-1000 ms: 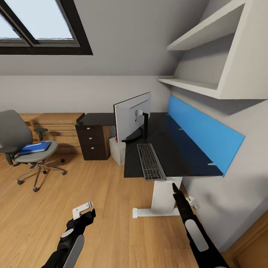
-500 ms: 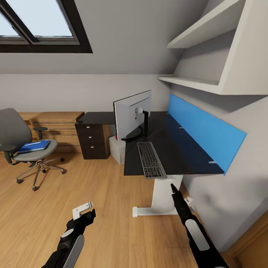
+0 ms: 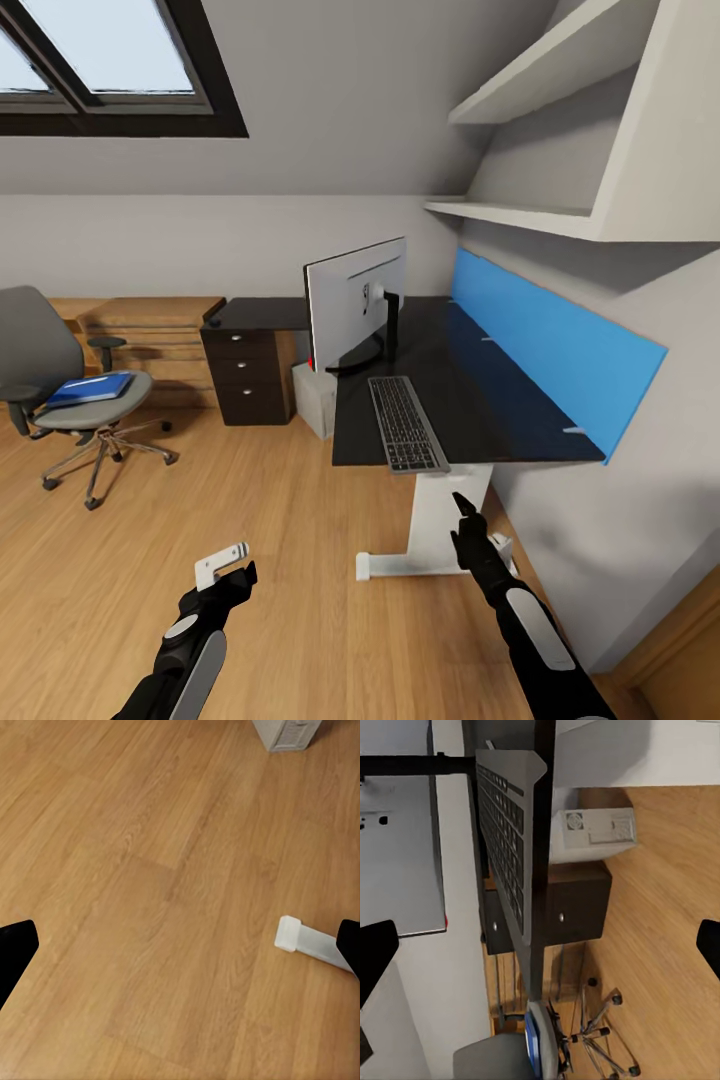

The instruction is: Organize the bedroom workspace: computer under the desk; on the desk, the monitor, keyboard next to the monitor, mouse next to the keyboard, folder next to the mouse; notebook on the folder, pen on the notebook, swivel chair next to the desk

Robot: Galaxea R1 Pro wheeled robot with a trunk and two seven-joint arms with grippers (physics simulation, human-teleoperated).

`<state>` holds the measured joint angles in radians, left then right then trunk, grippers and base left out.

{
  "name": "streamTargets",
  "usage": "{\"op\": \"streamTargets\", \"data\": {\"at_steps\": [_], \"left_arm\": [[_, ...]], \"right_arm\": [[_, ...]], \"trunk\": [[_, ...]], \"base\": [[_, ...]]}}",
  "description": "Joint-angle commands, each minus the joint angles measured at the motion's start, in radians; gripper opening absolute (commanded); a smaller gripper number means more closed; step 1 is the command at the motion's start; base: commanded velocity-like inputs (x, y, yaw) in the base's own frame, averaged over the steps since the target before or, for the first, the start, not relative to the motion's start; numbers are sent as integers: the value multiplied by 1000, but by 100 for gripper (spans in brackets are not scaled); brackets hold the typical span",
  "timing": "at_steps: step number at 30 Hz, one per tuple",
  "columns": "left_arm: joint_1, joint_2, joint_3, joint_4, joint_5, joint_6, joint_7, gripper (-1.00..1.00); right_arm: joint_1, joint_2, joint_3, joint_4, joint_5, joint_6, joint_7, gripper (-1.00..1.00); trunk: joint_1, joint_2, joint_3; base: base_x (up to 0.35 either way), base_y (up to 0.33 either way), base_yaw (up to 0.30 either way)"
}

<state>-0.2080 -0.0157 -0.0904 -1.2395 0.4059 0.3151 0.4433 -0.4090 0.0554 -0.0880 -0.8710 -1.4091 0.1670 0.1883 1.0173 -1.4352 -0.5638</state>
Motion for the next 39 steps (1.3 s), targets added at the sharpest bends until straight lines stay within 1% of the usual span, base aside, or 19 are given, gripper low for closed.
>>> {"op": "streamTargets", "data": {"at_steps": [1,3,7,16,24,28,32,39], "left_arm": [[-1,0,-2,-1,8,2,8,100],[-1,0,-2,-1,8,2,8,100],[-1,0,-2,-1,8,2,7,100],[-1,0,-2,-1,8,2,8,100],[-1,-1,-3,-1,8,2,8,100],[-1,0,-3,-1,8,2,8,100],[-1,0,-2,-1,8,2,8,100],[-1,-1,-2,-1,8,2,8,100]], "right_arm": [[-1,1,-4,0,-10,9,7,100],[-1,1,-4,0,-14,9,29,100],[-1,-1,-3,-1,-14,10,48,100],[-1,-2,-7,-4,-16,6,51,100],[1,-3,-6,-47,-13,3,50,100],[2,-9,-6,-77,-12,5,52,100],[2,-21,-5,-100,-11,8,52,100],[2,-31,-4,-111,-11,9,55,100]], "trunk": [[4,-8,-4],[12,-22,-10],[27,-50,-23],[61,-113,-51],[92,-169,-76],[107,-197,-89],[123,-225,-101],[150,-274,-123]], "base": [[0,0,0],[0,0,0],[0,0,0],[0,0,0],[0,0,0],[0,0,0],[0,0,0],[0,0,0]]}}
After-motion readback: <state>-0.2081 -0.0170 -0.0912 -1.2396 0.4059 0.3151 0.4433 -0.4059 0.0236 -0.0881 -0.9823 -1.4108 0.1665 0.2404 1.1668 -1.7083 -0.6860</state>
